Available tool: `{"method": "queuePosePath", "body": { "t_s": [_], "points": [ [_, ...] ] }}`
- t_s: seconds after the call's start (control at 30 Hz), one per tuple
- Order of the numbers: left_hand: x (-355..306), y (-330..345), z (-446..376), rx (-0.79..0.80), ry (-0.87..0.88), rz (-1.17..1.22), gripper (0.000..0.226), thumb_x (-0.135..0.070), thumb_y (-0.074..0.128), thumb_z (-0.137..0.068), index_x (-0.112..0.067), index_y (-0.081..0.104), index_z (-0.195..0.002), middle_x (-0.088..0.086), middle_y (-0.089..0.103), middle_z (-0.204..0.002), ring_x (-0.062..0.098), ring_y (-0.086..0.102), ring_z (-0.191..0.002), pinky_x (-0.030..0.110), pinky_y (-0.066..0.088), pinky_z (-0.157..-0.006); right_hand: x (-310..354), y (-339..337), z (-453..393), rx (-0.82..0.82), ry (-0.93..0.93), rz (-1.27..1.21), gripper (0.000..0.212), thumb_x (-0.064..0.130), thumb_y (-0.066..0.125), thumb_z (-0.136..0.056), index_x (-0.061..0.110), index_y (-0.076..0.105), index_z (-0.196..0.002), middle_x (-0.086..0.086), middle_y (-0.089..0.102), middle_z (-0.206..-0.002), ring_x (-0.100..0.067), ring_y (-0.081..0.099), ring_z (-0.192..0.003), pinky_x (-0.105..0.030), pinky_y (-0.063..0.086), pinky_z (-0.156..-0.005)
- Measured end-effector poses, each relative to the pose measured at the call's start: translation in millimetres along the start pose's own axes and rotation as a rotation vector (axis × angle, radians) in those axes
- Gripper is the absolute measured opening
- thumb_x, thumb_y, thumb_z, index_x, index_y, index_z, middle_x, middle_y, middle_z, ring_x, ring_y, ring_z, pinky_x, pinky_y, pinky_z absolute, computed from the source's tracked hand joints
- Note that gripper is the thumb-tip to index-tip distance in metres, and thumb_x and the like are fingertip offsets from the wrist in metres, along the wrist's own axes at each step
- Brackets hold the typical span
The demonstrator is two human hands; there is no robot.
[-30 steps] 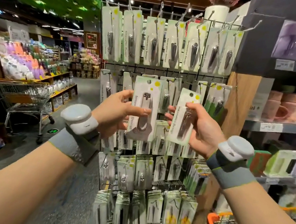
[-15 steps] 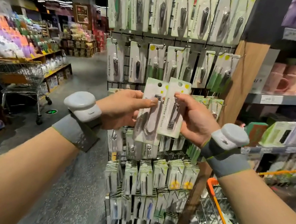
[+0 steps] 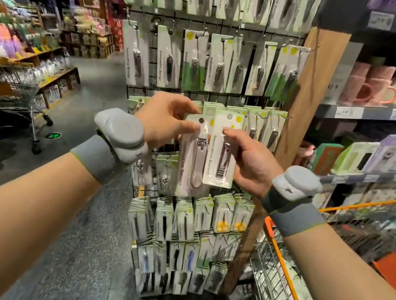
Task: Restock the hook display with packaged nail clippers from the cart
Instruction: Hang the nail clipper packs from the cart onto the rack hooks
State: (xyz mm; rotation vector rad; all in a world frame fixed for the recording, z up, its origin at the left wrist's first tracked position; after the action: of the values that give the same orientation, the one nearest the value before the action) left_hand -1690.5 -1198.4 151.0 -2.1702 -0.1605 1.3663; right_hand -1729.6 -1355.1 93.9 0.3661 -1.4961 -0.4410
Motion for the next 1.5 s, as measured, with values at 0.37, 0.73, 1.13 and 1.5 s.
{"method": "queuePosePath", "body": {
  "t_s": [0.37, 0.73, 1.13, 1.5],
  "points": [
    [63.3, 62.2, 0.6, 0.049, -0.24, -0.191, 0.012, -0.01, 0.064, -0.087, -0.002, 0.068, -0.096, 0.014, 0.07, -0.094, 0.029, 0.066, -0.09, 0.045, 0.055, -0.083, -14.4, -69.0, -31.0, -0.023, 0.143, 0.002, 0.022, 0.016, 0.045, -0.097, 0.002, 0.062, -0.093, -0.01, 0.069, -0.078, -0.019, 0.067, -0.065, -0.029, 0.057, -0.065],
    [83.8, 75.2, -12.7, -0.079, -0.226, -0.496, 0.014, -0.017, 0.071, -0.083, -0.013, 0.075, -0.096, 0.003, 0.073, -0.092, 0.012, 0.066, -0.086, 0.024, 0.049, -0.086, -34.1, -76.3, -69.6, -0.003, 0.239, 0.077, 0.021, 0.015, 0.045, -0.096, -0.001, 0.06, -0.098, -0.018, 0.067, -0.096, -0.027, 0.066, -0.082, -0.034, 0.055, -0.073],
    [107.2, 85.2, -42.7, 0.047, -0.266, -0.716, 0.017, -0.01, 0.061, -0.088, -0.019, 0.072, -0.098, 0.003, 0.071, -0.101, 0.024, 0.062, -0.101, 0.029, 0.047, -0.085, -50.9, -68.2, -100.2, -0.042, 0.295, 0.276, 0.026, 0.02, 0.057, -0.091, 0.0, 0.062, -0.108, -0.019, 0.061, -0.098, -0.031, 0.058, -0.09, -0.048, 0.048, -0.092],
    [131.8, 96.4, -70.7, 0.167, -0.345, -0.833, 0.015, -0.01, 0.058, -0.088, -0.016, 0.065, -0.099, 0.011, 0.065, -0.108, 0.034, 0.058, -0.101, 0.037, 0.049, -0.085, -54.1, -70.9, -120.7, -0.035, 0.338, 0.253, 0.024, 0.027, 0.067, -0.081, 0.009, 0.061, -0.096, -0.012, 0.06, -0.095, -0.028, 0.058, -0.091, -0.047, 0.044, -0.101]
  ]
}}
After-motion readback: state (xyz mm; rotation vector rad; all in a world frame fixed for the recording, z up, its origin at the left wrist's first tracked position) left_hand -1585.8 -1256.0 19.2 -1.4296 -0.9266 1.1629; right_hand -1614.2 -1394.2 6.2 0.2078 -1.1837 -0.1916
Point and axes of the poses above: each hand's wrist, its own z-axis away from the middle knuckle, its own y-axis out of the palm, x = y × z, the point moved 3 cm from there along -z, towards the middle knuckle
